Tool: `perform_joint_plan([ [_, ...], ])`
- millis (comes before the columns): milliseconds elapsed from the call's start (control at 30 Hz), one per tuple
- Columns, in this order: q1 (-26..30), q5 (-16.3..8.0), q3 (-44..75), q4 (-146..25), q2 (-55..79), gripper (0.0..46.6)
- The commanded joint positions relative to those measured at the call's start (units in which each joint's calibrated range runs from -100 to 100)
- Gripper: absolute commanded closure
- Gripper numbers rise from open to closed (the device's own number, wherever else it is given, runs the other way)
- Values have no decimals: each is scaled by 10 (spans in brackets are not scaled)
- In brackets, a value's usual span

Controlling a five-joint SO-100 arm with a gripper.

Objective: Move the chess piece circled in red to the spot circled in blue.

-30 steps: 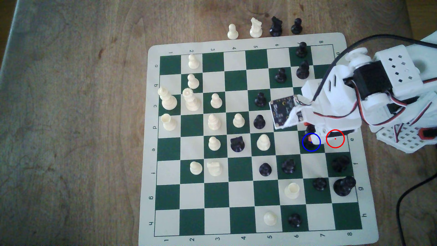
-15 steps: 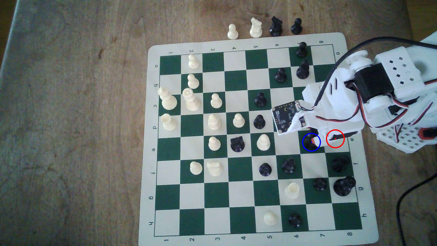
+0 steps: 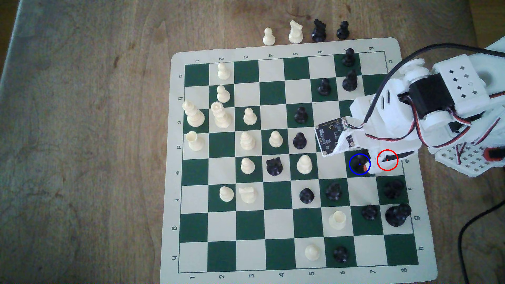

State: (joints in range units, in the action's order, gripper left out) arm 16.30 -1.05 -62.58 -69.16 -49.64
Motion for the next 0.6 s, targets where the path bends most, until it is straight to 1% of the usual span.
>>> perform_joint_plan([
  [0, -5, 3, 8, 4, -26, 280],
  [133, -5, 4, 7, -9, -40, 267],
  [167, -4, 1, 2, -13, -55, 249],
  [233, 2, 0, -10, -18, -94, 236],
  [333, 9, -1, -8, -50, -118, 230],
  [433, 17, -8, -10, -78, -149, 224],
  [567, 13, -12, -18, -93, -174, 228],
])
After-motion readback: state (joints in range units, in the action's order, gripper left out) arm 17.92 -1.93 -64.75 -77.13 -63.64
